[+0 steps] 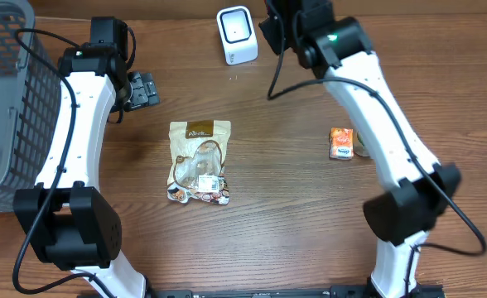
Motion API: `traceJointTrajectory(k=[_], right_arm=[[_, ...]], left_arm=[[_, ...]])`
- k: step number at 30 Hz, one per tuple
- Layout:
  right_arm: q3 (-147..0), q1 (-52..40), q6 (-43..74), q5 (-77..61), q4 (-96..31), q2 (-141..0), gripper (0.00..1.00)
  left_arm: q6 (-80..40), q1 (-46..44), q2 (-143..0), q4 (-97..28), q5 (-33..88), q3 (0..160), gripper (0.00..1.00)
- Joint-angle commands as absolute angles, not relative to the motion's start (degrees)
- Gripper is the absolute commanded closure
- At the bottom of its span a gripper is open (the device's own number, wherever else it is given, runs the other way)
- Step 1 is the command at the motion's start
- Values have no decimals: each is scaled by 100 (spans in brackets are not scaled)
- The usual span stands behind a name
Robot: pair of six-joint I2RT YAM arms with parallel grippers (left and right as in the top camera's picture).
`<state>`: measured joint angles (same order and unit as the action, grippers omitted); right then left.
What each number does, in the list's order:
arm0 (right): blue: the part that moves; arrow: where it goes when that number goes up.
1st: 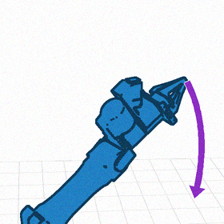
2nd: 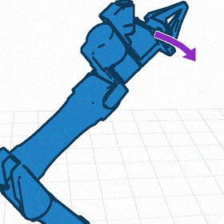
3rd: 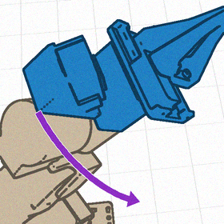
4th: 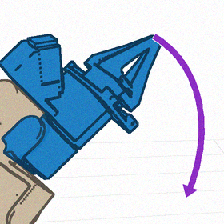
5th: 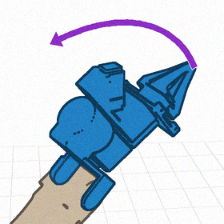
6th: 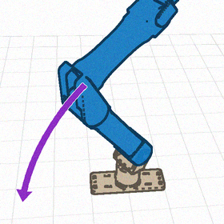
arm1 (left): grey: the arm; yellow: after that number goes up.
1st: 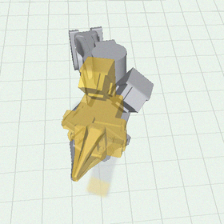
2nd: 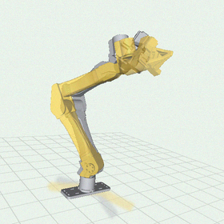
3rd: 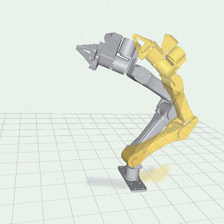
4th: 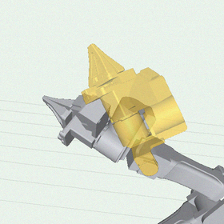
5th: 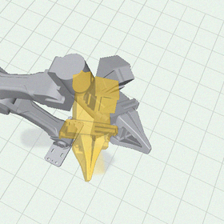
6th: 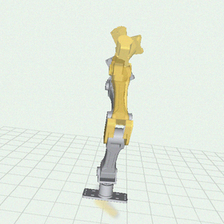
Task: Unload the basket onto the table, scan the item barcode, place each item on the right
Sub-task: 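Lift the red stick and hold it up to the white scanner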
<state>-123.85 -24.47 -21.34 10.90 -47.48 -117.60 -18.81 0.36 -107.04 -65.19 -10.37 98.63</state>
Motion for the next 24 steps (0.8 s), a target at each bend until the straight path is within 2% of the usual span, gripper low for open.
traceJointTrajectory(k=[1, 16, 24], right_arm=[[-12433, -2473, -2781, 1933, -4377, -12256, 96], [-12414, -2539, -2952, 2991, -2606, -13684, 96], [-12414, -2834, -4125, 3708, -1505, -14306, 96]], left_arm=[[-1756, -3, -10606, -6532, -1092, 9953, 1], [-1756, -3, -10606, -6532, -1092, 9953, 0], [-1756, -3, -10606, -6532, -1092, 9953, 1]])
